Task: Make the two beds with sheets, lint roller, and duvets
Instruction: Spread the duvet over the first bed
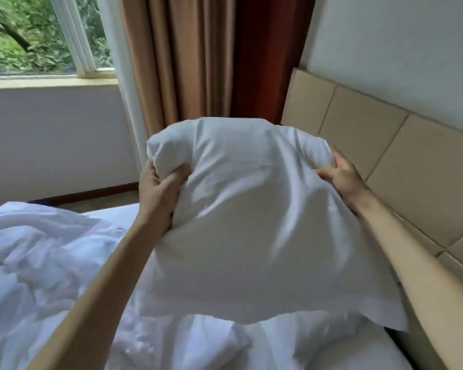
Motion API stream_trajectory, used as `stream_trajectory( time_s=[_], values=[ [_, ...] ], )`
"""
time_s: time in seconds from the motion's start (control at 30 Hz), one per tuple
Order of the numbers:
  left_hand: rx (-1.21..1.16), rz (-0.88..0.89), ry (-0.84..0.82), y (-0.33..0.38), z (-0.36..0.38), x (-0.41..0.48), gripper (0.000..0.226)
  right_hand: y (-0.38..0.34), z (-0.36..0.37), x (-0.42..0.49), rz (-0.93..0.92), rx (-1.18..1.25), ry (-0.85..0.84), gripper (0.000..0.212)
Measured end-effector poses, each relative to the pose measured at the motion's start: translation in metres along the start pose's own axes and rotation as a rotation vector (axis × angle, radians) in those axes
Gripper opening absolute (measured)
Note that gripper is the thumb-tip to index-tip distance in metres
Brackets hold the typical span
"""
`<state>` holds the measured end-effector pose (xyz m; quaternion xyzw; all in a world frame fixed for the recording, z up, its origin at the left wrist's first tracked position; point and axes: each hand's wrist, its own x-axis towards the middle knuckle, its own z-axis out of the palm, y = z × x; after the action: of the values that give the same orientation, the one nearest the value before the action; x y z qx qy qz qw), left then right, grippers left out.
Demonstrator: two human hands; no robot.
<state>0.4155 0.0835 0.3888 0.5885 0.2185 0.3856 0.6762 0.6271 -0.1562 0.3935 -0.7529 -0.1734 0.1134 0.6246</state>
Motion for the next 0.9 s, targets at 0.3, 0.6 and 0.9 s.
stream_trajectory(
  time_s=[0.3, 0.6, 0.9],
  values=[
    [0.432, -0.625, -0.490, -0.179, 0.116, -0.060, 0.071, 0.131, -0.110, 0.052, 0.531, -0.677, 0.029, 0.041],
    [0.751, -0.941, -0.567, -0.264, 0.022, -0.116, 0.030, 0.238, -0.049, -0.027, 0.731, -0.773, -0.282, 0.029],
    [0.786, -0.848, -0.196, -0.211, -0.168, -0.131, 0.014, 0.204, 0.118, -0.081, 0.595, -0.718, -0.495, 0.037]
  ],
)
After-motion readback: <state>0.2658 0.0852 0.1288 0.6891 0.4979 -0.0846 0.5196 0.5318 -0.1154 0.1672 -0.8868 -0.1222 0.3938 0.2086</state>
